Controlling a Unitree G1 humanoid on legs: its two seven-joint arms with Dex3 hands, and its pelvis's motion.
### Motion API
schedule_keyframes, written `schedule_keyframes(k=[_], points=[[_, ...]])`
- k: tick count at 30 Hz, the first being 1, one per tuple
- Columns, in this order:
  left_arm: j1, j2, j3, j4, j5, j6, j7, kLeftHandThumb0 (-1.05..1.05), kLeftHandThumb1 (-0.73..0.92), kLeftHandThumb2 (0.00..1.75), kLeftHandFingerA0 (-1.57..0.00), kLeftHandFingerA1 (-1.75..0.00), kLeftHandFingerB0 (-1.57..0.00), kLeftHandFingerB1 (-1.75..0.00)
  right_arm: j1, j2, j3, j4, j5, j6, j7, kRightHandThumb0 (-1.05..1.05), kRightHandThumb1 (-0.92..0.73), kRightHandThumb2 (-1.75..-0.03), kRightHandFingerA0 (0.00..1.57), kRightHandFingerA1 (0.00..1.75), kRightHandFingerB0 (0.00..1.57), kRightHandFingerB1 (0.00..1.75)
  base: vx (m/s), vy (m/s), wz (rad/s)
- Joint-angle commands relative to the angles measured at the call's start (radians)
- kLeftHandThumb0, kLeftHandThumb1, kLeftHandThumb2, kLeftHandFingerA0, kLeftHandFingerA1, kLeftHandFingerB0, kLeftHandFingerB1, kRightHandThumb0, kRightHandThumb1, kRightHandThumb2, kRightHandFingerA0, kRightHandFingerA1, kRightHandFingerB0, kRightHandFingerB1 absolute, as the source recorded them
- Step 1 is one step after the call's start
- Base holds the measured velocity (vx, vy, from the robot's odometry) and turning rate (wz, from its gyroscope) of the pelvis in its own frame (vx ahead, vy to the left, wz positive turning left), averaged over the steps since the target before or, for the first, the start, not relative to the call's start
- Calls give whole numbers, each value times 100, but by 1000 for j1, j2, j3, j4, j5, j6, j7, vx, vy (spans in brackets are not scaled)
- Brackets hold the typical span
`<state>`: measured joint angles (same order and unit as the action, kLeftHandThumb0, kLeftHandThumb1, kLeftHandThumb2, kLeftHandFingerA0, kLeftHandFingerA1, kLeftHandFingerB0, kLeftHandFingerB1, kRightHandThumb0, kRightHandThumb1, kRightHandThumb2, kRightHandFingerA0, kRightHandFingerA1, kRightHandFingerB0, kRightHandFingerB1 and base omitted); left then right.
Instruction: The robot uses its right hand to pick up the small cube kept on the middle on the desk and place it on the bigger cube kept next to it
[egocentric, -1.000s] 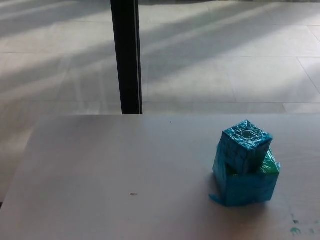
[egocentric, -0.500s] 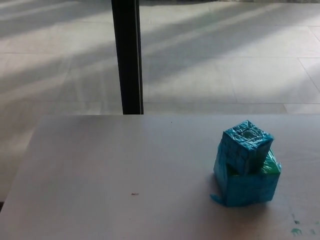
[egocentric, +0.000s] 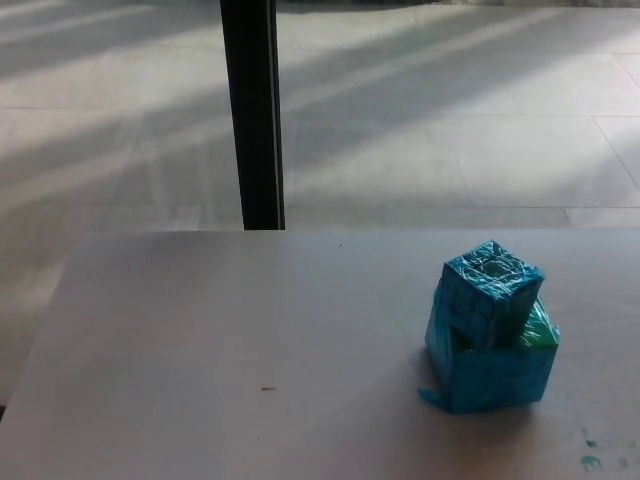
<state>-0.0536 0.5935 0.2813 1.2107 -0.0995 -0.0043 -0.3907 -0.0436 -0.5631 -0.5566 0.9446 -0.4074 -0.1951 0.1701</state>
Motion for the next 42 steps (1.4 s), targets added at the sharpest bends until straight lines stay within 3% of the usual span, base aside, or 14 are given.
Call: schedule_keyframes(k=[1, 3, 4, 5, 6, 14, 16, 17, 18, 22, 32, 33, 34, 42], points=[[0, 7, -1, -1, 1, -15, 3, -68, 68, 61, -41, -58, -52, -44, 14, 54, -34, 57, 177, 22, -36, -82, -52, -95, 14, 74, 28, 65, 0, 0, 0], [11, 6, 2, -17, 0, -35, 11, -68, 68, 61, -47, -60, -54, -45, 40, 64, -28, 22, 199, 24, -1, -80, -52, -95, 21, 76, 23, 62, 0, 0, 0], [12, 6, -9, -29, 10, -33, 15, -70, 57, 101, -46, -68, -46, -58, 43, 60, -21, 15, 202, 32, 5, -79, -51, -94, 21, 77, 21, 62, 0, 0, 0], [12, 5, -12, -34, 12, -32, 18, -70, 57, 101, -44, -66, -48, -59, 39, 52, -11, 28, 204, 31, 15, -76, -65, -59, 13, 92, 22, 61, 0, 0, 0], [13, 5, -11, -36, 10, -28, 17, -69, 69, 61, -45, -61, -54, -49, 40, 52, -6, 25, 213, 36, 24, -75, -65, -60, 7, 98, 19, 63, 0, 0, 0], [32, 4, -29, -28, 27, -40, 15, -70, 70, 61, -41, -60, -51, -47, 81, 44, 73, -15, 261, 40, 56, -80, -62, -58, 18, 98, 15, 69, 0, 0, 0], [22, -7, 4, -16, -14, -1, 18, -66, 65, 60, -42, -55, -57, -46, 92, 42, 91, -40, 275, 61, 64, -72, -52, -56, 16, 96, 14, 65, 0, 0, 0], [19, -7, 2, -9, -11, -8, 18, -67, 65, 60, -42, -56, -57, -46, 97, 40, 98, -53, 286, 79, 69, -74, -39, -79, 24, 81, 15, 62, 0, 0, 0], [21, -7, 2, -6, -9, -11, 16, -68, 66, 60, -40, -54, -56, -44, 103, 38, 107, -61, 289, 84, 66, -70, -50, -55, 20, 95, 15, 63, 0, 0, 0], [34, -3, -14, -17, 10, -37, 16, -71, 67, 60, -41, -56, -60, -52, 109, 34, 128, -77, 317, 98, 61, -69, -51, -55, 25, 99, 16, 64, 0, 0, 0], [32, -7, -25, -10, 17, -36, 31, -71, 67, 61, -39, -56, -55, -47, 108, 7, 175, -69, 364, 96, 70, -63, -46, -54, 26, 92, 15, 61, 0, 0, 0], [37, -7, -24, -15, 13, -43, 23, -70, 68, 61, -37, -55, -56, -46, 107, 5, 178, -65, 370, 89, 74, -68, -37, -76, 38, 88, 15, 60, 0, 0, 0], [38, -8, -5, -18, -11, -30, 5, -69, 67, 60, -37, -53, -57, -43, 111, 7, 176, -74, 379, 96, 74, -62, -46, -54, 27, 94, 16, 62, 0, 0, 0], [12, -14, 34, -6, -32, 5, 17, -68, 64, 59, -45, -57, -62, -49, 104, 8, 196, -89, 407, 94, 71, -59, -48, -55, 27, 94, 15, 62, 0, 0, 0]])
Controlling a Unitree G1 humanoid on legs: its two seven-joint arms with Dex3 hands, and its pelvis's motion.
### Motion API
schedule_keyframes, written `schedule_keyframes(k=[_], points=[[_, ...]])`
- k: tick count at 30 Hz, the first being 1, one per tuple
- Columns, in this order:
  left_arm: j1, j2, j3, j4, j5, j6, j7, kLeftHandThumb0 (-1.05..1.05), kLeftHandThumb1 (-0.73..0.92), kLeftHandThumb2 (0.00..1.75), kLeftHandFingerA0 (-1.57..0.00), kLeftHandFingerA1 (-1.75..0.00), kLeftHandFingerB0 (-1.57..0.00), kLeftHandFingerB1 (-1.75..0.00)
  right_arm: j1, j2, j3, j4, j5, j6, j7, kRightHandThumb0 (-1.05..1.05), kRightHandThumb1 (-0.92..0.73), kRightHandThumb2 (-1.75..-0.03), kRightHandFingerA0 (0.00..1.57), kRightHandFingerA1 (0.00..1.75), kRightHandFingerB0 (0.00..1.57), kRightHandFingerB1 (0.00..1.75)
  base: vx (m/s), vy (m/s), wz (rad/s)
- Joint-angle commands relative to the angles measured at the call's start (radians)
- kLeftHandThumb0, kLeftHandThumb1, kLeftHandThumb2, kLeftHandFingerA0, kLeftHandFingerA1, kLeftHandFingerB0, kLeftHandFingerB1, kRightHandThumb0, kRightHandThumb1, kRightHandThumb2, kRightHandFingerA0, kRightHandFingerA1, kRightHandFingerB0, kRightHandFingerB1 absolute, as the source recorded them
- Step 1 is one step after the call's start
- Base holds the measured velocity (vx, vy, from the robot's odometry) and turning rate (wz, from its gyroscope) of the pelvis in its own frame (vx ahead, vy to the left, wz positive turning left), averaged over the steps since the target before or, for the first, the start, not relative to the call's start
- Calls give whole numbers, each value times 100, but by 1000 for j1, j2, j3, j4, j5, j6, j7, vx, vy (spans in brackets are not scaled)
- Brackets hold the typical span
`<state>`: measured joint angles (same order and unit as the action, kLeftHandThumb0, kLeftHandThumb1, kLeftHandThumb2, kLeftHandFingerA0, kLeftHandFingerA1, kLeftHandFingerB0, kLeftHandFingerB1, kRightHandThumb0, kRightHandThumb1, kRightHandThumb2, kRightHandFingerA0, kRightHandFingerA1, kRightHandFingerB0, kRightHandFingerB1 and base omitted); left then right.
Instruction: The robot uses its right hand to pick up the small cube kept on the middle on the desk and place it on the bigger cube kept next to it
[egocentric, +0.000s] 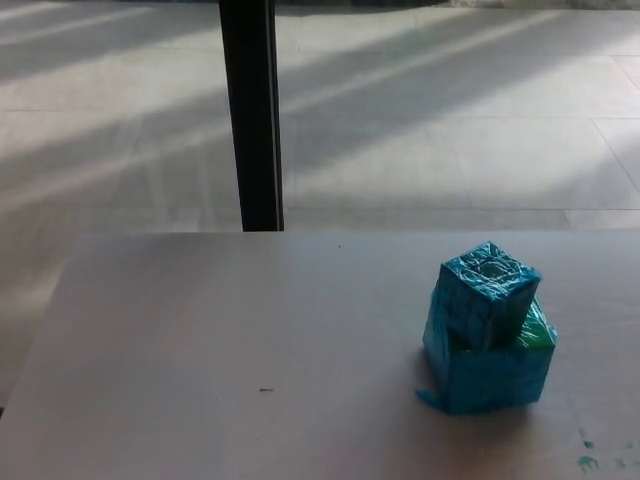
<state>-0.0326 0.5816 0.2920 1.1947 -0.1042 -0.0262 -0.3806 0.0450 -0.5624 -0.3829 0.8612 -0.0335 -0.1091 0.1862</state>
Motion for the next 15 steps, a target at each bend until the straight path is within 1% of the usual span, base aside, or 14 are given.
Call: schedule_keyframes(k=[1, 2, 3, 4, 5, 6, 7, 8, 9, 11, 12, 13, 15], points=[[-5, 2, 8, 7, -8, 12, 0, -69, 66, 60, -40, -56, -57, -44, 14, 7, 25, -6, 34, 12, 52, -59, -48, -55, 27, 94, 15, 62, 0, 0, 0], [-3, 2, 10, 2, -10, 11, -1, -69, 66, 60, -40, -57, -61, -53, 17, 6, 28, -14, 35, 18, 51, -59, -48, -55, 27, 94, 15, 62, 0, 0, 0], [9, 6, -7, -11, 8, -14, -4, -71, 54, 96, -34, -61, -54, -62, 15, 7, 30, -10, 37, 18, 48, -59, -47, -55, 26, 91, 16, 61, 0, 0, 0], [9, 5, -4, -13, 5, -9, -2, -69, 67, 60, -40, -56, -62, -51, 14, 7, 31, -8, 38, 17, 48, -58, -47, -55, 27, 93, 16, 62, 0, 0, 0], [6, 4, 3, -14, -5, 6, 2, -70, 66, 60, -44, -57, -62, -51, 15, 6, 35, -7, 39, 14, 44, -59, -48, -54, 30, 94, 16, 62, 0, 0, 0], [6, 3, 5, -14, -7, 8, 3, -70, 66, 60, -44, -57, -62, -51, 17, 5, 40, -9, 36, 10, 41, -59, -48, -54, 30, 94, 16, 62, 0, 0, 0], [2, 5, 1, -6, -1, 5, 3, -69, 66, 60, -43, -56, -58, -47, 13, 4, 44, -1, 37, 7, 37, -59, -47, -54, 30, 94, 16, 63, 0, 0, 0], [3, 5, 3, -7, -4, 5, 0, -73, 52, 76, -40, -59, -55, -53, 15, 3, 46, -2, 38, 6, 39, -59, -48, -55, 27, 96, 15, 64, 0, 0, 0], [3, 6, 2, -5, -3, 2, -2, -70, 66, 60, -39, -57, -59, -49, 19, 1, 50, -11, 41, 12, 44, -59, -48, -55, 28, 92, 16, 62, 0, 0, 0], [-3, 6, -5, 5, 6, -5, 7, -68, 66, 60, -41, -57, -60, -48, 22, -3, 56, -15, 45, 16, 49, -60, -48, -55, 28, 92, 16, 62, 0, 0, 0], [-7, 4, -1, 11, 3, 1, 15, -68, 65, 60, -42, -56, -59, -48, 21, -4, 59, -14, 43, 18, 43, -59, -48, -55, 31, 89, 17, 60, 0, 0, 0], [-4, 4, 2, 6, -2, 1, 6, -69, 65, 60, -39, -56, -60, -48, 20, -5, 61, -8, 46, 12, 44, -59, -48, -54, 31, 90, 16, 61, 0, 0, 0], [-3, 4, 5, 4, -6, 1, 0, -69, 65, 60, -40, -56, -61, -48, 20, -6, 64, -8, 51, 11, 45, -59, -48, -54, 29, 90, 16, 61, 0, 0, 0]])
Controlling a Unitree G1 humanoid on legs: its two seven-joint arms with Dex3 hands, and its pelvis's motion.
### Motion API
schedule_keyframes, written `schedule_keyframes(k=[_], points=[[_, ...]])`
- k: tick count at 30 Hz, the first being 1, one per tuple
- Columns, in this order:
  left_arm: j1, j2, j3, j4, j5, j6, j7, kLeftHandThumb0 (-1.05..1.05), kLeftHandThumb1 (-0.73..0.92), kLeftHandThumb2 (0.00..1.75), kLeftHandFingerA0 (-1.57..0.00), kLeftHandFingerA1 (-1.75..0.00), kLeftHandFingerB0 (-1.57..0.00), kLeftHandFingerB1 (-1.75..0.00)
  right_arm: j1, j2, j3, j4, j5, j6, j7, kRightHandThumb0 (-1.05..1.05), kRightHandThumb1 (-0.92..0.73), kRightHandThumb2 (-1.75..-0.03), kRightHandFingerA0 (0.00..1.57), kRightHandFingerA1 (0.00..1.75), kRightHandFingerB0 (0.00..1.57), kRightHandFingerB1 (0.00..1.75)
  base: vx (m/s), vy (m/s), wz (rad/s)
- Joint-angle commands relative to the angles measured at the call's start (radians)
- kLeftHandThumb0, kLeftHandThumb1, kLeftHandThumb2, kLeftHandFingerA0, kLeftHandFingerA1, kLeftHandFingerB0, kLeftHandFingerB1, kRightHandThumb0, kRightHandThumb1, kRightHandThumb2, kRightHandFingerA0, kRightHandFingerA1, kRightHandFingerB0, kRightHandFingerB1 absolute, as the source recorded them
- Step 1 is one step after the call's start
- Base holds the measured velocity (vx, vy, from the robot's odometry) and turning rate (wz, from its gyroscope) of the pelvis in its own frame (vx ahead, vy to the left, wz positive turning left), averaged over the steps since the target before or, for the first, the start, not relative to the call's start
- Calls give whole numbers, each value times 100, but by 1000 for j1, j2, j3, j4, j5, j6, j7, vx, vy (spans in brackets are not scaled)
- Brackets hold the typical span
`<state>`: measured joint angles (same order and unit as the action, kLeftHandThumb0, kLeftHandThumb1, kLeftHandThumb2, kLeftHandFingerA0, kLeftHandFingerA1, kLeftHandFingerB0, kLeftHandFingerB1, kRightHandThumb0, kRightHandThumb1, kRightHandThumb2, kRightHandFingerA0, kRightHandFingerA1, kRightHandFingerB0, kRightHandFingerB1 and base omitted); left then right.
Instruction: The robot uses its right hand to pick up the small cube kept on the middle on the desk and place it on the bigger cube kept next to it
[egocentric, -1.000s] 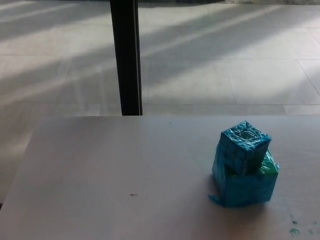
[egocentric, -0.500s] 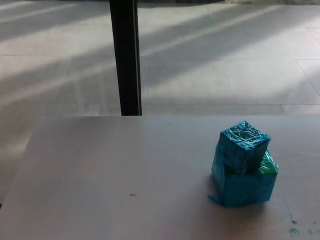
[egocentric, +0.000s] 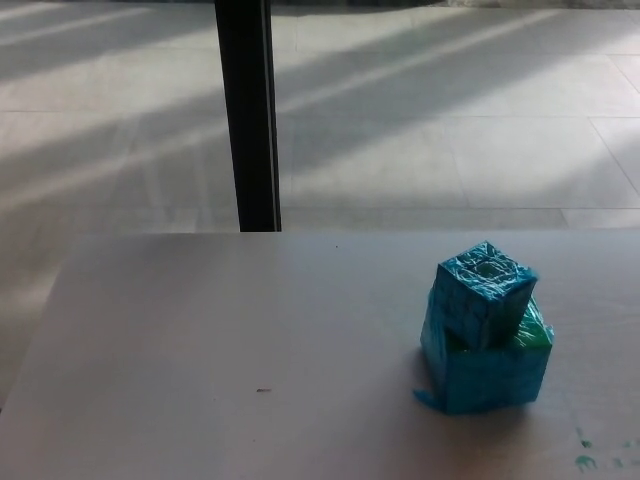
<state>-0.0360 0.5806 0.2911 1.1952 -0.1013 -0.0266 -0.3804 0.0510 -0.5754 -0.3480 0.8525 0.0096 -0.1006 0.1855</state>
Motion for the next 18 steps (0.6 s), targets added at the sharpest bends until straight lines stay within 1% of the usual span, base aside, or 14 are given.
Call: schedule_keyframes(k=[1, 2, 3, 4, 5, 6, 7, 8, 9, 10, 11, 16, 17, 18], points=[[3, 5, 10, 1, -13, 1, -8, -69, 65, 60, -40, -56, -61, -48, 15, 6, 30, -1, 10, 3, 47, -59, -48, -54, 29, 90, 16, 61, 0, 0, 0], [2, 6, 2, 0, -5, 10, 5, -70, 66, 60, -43, -54, -59, -44, 17, 6, 31, -6, 14, 3, 53, -63, -38, -76, 37, 84, 15, 62, 0, 0, 0], [4, 7, 1, -3, -3, 8, 0, -69, 67, 60, -40, -54, -59, -46, 17, 5, 32, -6, 16, 2, 53, -59, -48, -55, 29, 94, 14, 66, 0, 0, 0], [5, 8, 0, -4, -3, 7, -3, -69, 67, 60, -40, -54, -59, -46, 18, 5, 33, -6, 19, -1, 55, -64, -38, -76, 36, 84, 15, 62, 0, 0, 0], [2, 4, 9, 6, -12, -1, -4, -68, 64, 60, -39, -55, -62, -52, 15, 4, 35, -1, 20, 2, 54, -63, -38, -77, 36, 80, 15, 60, 0, 0, 0], [0, 3, 14, 11, -15, -4, -5, -68, 64, 60, -39, -55, -62, -52, 15, 4, 37, 1, 21, 4, 52, -63, -38, -77, 36, 80, 15, 60, 0, 0, 0], [-8, 1, 11, 19, -10, 6, 15, -68, 64, 59, -43, -56, -65, -54, 20, 3, 41, -8, 17, 3, 47, -60, -48, -55, 31, 92, 15, 62, 0, 0, 0], [-7, 3, 8, 17, -7, 5, 10, -68, 65, 60, -42, -56, -65, -55, 11, 3, 43, 14, 18, -10, 45, -63, -38, -76, 38, 82, 16, 59, 0, 0, 0], [-5, 4, 9, 17, -8, 3, 0, -69, 65, 59, -39, -56, -68, -60, 12, 3, 45, 13, 21, -7, 46, -63, -38, -77, 38, 82, 16, 59, 0, 0, 0], [-5, 4, 9, 18, -8, 3, 0, -69, 65, 59, -39, -56, -68, -60, 12, 2, 46, 14, 22, -8, 45, -63, -38, -77, 38, 82, 16, 59, 0, 0, 0], [-3, 7, 3, 10, -4, 4, -3, -68, 66, 60, -41, -55, -65, -55, 15, 1, 45, 6, 29, -5, 53, -60, -48, -54, 30, 91, 15, 63, 0, 0, 0], [1, 6, -2, 5, 1, -1, 7, -69, 65, 59, -38, -53, -60, -48, 23, 2, 51, -7, 33, -2, 45, -59, -48, -55, 30, 91, 16, 62, 0, 0, 0], [-4, 6, 5, 10, -7, 9, 2, -66, 49, 92, -39, -62, -57, -62, 20, 2, 52, -2, 36, 0, 45, -58, -48, -55, 31, 92, 17, 60, 0, 0, 0], [-4, 6, 2, 10, -4, 5, 3, -66, 50, 93, -38, -62, -60, -64, 21, 1, 53, -5, 36, 2, 46, -58, -48, -55, 30, 93, 16, 61, 0, 0, 0]])
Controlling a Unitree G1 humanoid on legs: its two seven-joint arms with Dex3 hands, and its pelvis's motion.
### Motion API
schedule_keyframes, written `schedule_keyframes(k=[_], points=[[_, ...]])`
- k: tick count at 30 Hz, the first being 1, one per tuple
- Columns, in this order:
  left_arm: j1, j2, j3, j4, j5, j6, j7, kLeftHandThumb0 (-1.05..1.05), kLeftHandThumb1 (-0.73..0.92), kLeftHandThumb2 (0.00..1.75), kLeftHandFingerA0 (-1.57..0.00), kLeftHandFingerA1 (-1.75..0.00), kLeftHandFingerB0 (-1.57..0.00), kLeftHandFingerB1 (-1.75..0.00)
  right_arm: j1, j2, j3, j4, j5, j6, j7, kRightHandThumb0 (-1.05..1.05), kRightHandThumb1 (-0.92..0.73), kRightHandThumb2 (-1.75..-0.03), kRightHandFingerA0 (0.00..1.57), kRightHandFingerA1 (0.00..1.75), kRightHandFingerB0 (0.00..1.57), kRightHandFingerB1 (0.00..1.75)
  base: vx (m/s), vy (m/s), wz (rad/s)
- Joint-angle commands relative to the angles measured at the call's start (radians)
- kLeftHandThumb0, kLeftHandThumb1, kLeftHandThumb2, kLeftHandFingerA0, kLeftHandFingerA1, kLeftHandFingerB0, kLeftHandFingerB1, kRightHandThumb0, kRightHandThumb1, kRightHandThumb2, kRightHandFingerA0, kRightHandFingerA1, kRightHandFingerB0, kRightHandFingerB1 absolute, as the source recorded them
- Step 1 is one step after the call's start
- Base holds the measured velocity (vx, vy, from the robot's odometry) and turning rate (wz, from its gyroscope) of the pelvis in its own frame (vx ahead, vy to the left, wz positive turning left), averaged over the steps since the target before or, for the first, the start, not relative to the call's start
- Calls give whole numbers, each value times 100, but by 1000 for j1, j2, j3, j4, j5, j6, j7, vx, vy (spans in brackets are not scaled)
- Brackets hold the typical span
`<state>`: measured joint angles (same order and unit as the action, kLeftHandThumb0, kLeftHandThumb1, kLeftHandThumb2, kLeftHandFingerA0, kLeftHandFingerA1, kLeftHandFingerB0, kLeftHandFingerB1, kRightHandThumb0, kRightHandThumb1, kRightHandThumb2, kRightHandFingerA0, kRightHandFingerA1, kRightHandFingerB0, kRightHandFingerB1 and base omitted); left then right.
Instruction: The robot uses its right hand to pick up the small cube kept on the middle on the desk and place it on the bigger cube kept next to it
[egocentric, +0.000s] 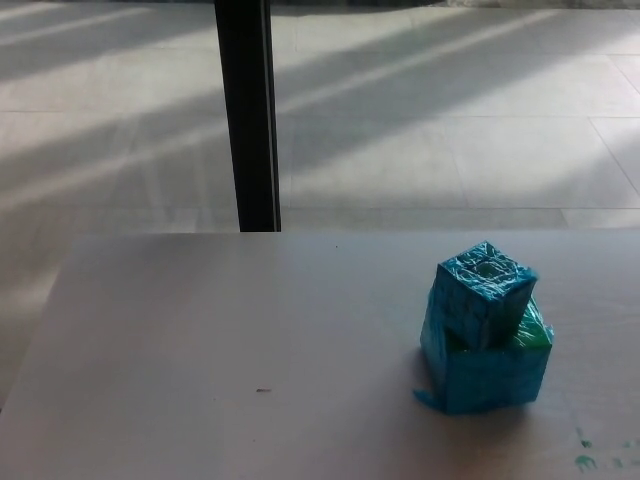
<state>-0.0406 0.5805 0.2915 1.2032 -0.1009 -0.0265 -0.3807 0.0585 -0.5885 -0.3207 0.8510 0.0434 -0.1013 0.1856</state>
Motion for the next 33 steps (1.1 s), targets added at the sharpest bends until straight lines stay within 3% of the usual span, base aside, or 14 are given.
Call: schedule_keyframes(k=[1, 4, 5, 8, 9, 15, 16, 17, 18, 19, 21, 27, 32, 33], points=[[-3, 7, 2, 5, -4, 6, 9, -66, 64, 59, -42, -54, -66, -52, 9, 13, 30, -3, -1, 0, 44, -65, -38, -77, 37, 82, 16, 60, 0, 0, 0], [-5, 8, 4, 7, -5, 4, 5, -69, 65, 60, -39, -54, -66, -56, 5, 11, 37, -15, -3, 12, 37, -60, -49, -55, 30, 92, 15, 61, 0, 0, 0], [-2, 9, 0, 3, -1, 0, 4, -71, 66, 60, -39, -54, -64, -52, 6, 13, 32, -16, 6, 18, 41, -63, -38, -77, 37, 82, 16, 60, 0, 0, 0], [-4, 11, -6, 10, 5, -9, 0, -70, 66, 61, -38, -53, -62, -49, -4, 12, 29, 11, 12, 4, 45, -57, -49, -55, 27, 93, 14, 63, 0, 0, 0], [-1, 12, -6, 2, 4, -6, -1, -68, 67, 60, -40, -57, -61, -50, -2, 10, 31, 8, 10, 3, 43, -64, -38, -76, 35, 82, 14, 61, 0, 0, 0], [-4, 4, 10, 7, -10, 6, 16, -69, 65, 59, -47, -58, -68, -58, -17, -18, -21, 55, 44, -28, 35, -66, -39, -76, 35, 83, 12, 58, 0, 0, 0], [0, 7, -3, 7, 4, -10, 13, -71, 68, 60, -42, -55, -63, -52, -20, -40, -38, 68, 53, -33, 38, -62, -51, -55, 24, 95, 7, 60, 0, 0, 0], [7, 7, -5, 6, 7, -19, 11, -69, 51, 95, -40, -61, -58, -62, -31, -56, -49, 82, 59, -27, 44, -63, -50, -55, 25, 97, 7, 62, 0, 0, 0], [16, 6, 0, 5, 1, -21, 13, -69, 51, 95, -40, -61, -58, -62, -46, -72, -59, 95, 65, -16, 48, -63, -50, -55, 25, 97, 7, 62, 0, 0, 0], [16, 6, 13, -2, -14, -6, 5, -68, 65, 60, -42, -54, -65, -55, -21, -113, -98, 81, 87, -17, 61, -63, -50, -55, 21, 87, 8, 55, 0, 0, 0], [14, 10, 29, -5, -31, 8, -10, -66, 64, 59, -41, -56, -61, -49, 4, -163, -148, 88, 101, -32, 61, -69, -43, -78, 24, 76, 8, 54, 0, 0, 0], [29, 9, 32, -7, -19, -13, -4, -70, 65, 60, -39, -56, -66, -56, 41, -243, -275, 216, 148, -57, 47, -68, -41, -80, 31, 83, 8, 58, 0, 0, 0], [36, 11, 18, -7, 0, -23, 0, -70, 68, 60, -37, -54, -57, -47, 60, -205, -309, 290, 165, -68, 49, -69, -40, -78, 28, 86, 9, 60, 0, 0, 0], [34, 11, 21, -5, -3, -20, 2, -69, 67, 60, -40, -55, -57, -47, 71, -188, -308, 288, 168, -74, 53, -66, -50, -55, 11, 109, 8, 68, 0, 0, 0]])
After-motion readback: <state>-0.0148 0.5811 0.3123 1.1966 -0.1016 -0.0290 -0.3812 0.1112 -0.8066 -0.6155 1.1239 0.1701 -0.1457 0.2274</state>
